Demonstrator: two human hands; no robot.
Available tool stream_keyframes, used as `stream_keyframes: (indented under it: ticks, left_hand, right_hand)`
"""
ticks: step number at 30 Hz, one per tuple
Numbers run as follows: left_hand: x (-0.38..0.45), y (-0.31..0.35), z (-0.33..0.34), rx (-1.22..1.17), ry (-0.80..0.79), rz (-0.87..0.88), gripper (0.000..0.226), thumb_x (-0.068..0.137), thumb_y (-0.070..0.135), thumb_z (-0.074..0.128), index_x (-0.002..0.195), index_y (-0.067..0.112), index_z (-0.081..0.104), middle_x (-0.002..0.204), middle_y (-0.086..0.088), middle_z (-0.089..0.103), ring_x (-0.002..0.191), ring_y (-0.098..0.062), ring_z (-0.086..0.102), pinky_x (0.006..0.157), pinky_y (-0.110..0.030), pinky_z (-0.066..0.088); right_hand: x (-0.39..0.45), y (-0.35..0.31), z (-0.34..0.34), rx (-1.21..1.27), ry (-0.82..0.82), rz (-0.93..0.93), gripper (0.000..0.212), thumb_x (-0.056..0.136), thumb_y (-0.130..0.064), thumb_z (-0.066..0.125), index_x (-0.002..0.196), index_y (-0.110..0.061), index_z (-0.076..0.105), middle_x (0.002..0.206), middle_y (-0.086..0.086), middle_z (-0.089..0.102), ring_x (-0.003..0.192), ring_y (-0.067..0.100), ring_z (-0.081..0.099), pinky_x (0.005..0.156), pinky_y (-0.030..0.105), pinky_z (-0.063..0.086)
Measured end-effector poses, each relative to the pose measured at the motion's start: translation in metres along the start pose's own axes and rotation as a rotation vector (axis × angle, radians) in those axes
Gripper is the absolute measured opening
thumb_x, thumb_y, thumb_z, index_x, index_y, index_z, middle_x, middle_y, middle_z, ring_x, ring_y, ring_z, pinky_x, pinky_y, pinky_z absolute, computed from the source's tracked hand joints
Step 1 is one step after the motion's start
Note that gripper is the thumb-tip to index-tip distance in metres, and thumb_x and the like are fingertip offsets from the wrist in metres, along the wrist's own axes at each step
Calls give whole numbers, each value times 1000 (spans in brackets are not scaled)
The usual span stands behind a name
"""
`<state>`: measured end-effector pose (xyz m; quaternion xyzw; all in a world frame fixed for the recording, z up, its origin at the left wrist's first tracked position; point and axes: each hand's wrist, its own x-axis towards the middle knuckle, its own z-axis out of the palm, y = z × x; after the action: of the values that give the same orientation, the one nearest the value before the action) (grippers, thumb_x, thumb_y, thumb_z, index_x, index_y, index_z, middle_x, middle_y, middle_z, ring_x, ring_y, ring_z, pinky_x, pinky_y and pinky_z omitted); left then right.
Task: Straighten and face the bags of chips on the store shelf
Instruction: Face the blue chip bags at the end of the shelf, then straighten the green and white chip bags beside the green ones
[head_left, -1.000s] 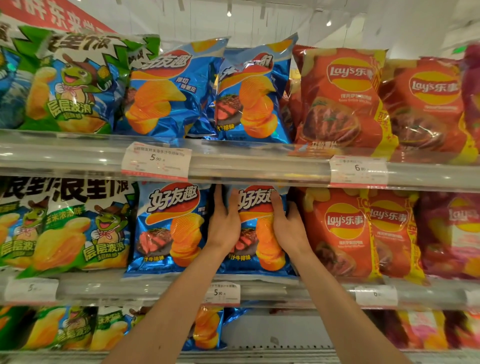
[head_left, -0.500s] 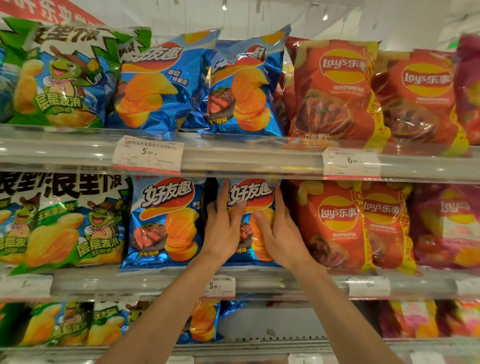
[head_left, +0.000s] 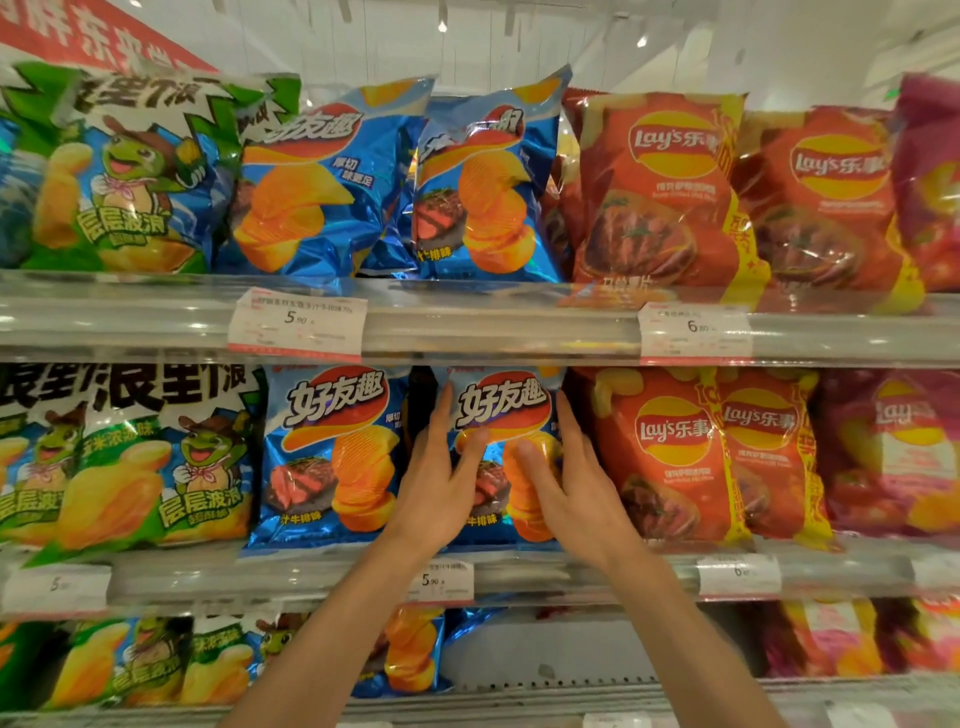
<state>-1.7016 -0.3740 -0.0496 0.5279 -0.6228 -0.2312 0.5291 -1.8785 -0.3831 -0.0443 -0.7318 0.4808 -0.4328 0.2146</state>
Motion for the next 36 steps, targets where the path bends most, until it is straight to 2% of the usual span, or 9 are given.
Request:
stream_keyframes:
  ticks: [3,6,10,13,16,22,27,30,36]
  left_hand:
    - [-13,7,-9,34,21,43,55,100,46,52,141,63,21,149,15,44,113,3,61,99,-28,51]
    - [-29,4,-18,45,37,69,52,98,40,57,146,47,37,147,16,47,132,0,47,111,-32,43]
    - [-60,9,-35,-19,46,9,40,95,39,59,134,45,49,131,22,55,116,9,54,91,-12,48]
    - [-81,9,-43,-54,71,-62,34,98,29,59,130,36,54,120,17,63,104,4,61,79,-7,49]
    - [-108,7,-43,-110,121,-148,29,97,35,57,126,37,58,110,12,69,102,-6,67,74,-18,54]
    - [-132,15,-38,-124,168,-220,36,87,46,57,122,37,61,105,9,74,98,-10,71,94,-40,53]
    - [-139,12,-54,-99,191,-226,35,89,42,55,121,30,63,105,5,75,101,-13,71,94,-43,54]
    - [-140,9,-64,-120,199,-232,37,87,41,55,119,27,64,101,8,76,97,-6,71,91,-38,55]
    - [-137,-8,-104,-169,155,-245,37,85,47,56,119,35,63,106,8,75,100,-9,71,95,-42,53]
  right_hand:
    - [-10,2,-2,67,31,3,78,91,-71,45,156,-42,14,156,-12,34,139,2,37,112,30,35]
    - [-31,5,-5,181,61,52,79,85,-73,52,153,-40,26,150,-20,41,136,-4,40,112,33,40]
    - [-72,0,-17,241,150,98,50,86,-49,60,133,-33,53,121,-22,62,111,-5,59,91,15,50]
    - [-98,7,-26,247,215,127,27,92,-35,62,118,-32,61,100,-22,68,96,-2,65,75,10,48]
    - [-117,18,-33,256,194,167,18,94,-31,64,111,-33,66,95,-21,70,91,-2,66,72,9,48]
    - [-127,27,-33,264,149,194,21,93,-24,67,107,-39,67,91,-22,72,86,-3,67,72,4,46]
    - [-129,21,-26,264,109,230,20,93,-21,66,109,-33,68,91,-16,74,86,-1,68,72,4,45]
    - [-127,13,-21,244,102,243,17,93,-21,66,106,-32,69,90,-20,73,85,-1,68,71,4,45]
    - [-129,-20,2,187,161,259,12,94,-28,64,103,-34,69,87,-23,74,83,-6,67,65,4,44]
